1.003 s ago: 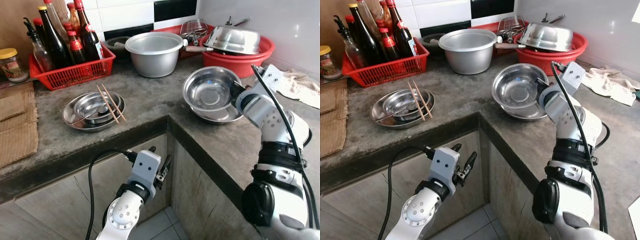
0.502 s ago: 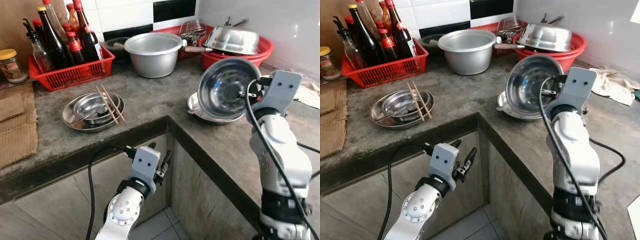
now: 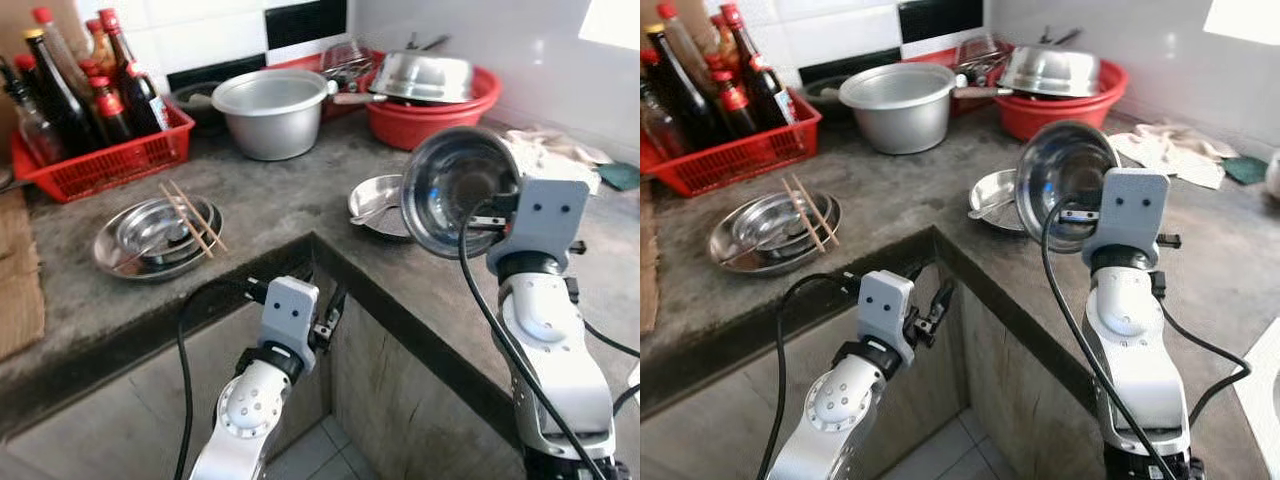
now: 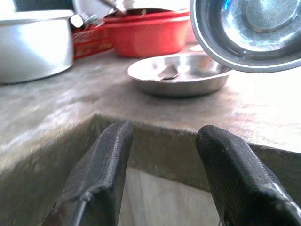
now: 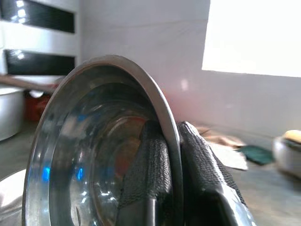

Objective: Kitchen organization

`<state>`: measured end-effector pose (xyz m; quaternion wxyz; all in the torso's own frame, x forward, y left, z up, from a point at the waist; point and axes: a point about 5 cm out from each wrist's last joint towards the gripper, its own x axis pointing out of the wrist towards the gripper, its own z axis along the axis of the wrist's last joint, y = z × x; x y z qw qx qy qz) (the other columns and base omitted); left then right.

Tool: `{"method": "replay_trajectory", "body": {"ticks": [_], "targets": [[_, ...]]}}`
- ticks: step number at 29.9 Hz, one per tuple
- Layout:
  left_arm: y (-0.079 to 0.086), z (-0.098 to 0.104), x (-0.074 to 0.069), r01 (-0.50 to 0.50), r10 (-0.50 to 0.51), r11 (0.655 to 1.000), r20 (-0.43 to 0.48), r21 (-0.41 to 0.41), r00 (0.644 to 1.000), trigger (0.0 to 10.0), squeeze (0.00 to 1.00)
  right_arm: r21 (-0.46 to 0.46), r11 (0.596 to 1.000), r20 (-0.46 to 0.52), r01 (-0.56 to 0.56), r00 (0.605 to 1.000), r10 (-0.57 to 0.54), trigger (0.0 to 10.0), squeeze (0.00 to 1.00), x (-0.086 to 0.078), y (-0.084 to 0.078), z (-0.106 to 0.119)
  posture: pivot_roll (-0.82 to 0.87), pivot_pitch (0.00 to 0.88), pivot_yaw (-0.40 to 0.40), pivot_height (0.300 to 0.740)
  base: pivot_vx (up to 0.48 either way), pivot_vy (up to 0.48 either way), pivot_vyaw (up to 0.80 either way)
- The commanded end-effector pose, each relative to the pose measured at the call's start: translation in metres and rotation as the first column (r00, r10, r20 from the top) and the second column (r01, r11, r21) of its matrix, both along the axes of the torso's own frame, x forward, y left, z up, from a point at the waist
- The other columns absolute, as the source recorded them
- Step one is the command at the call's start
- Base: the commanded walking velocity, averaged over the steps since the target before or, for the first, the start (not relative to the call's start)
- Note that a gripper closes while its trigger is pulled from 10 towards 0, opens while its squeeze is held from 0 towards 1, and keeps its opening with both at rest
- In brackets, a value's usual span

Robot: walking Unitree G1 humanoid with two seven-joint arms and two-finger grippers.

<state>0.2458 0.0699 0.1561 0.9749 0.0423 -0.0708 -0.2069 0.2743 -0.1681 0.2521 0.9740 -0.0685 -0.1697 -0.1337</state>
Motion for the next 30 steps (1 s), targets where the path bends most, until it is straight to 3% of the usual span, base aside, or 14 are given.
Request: {"method": "replay_trajectory", "body": {"ticks": [1, 9, 13, 26, 30], "targets": [[0.004, 0.001, 0.001, -0.006, 0.006, 1.0, 0.005, 0.001, 1.0, 10.0, 0.0, -0.012, 1.0, 0.052, -0.011, 0.999, 0.012, 0.0, 0.0, -0.005, 0.006, 0.007, 0.03, 0.007, -0.002, 0.74, 0.0, 0.0, -0.78], [0.0, 0.001, 0.001, 0.027, -0.029, 0.998, 0.035, 0.059, 0.999, 10.0, 0.0, -0.03, 0.999, 0.071, 0.027, 0.997, -0.025, 0.0, 0.0, -0.005, 0.003, 0.009, 0.02, 0.0, 0.007, 0.74, 0.0, -0.167, -0.78], [-0.002, -0.002, 0.003, 0.033, -0.034, 0.998, 0.017, 0.057, 0.999, 10.0, 0.0, -0.031, 0.999, 0.075, 0.044, 0.996, -0.042, 0.0, 0.0, -0.005, 0.001, 0.008, 0.02, 0.002, 0.013, 0.74, 0.0, -0.434, -0.78], [0.003, 0.001, 0.004, 0.009, -0.01, 0.999, 0.034, 0.043, 0.999, 10.0, 0.0, -0.024, 1.0, 0.012, 0.0, 1.0, 0.0, 0.0, 0.0, -0.006, 0.007, -0.007, 0.03, 0.016, 0.012, 0.74, 0.0, 0.0, -0.78], [0.003, 0.001, 0.005, 0.008, -0.009, 0.999, 0.031, 0.044, 0.999, 10.0, 0.0, -0.03, 1.0, -0.003, -0.008, 1.0, 0.008, 0.0, 0.0, -0.006, 0.009, -0.01, 0.02, 0.017, 0.015, 0.74, 0.0, -0.42, -0.78]]}}
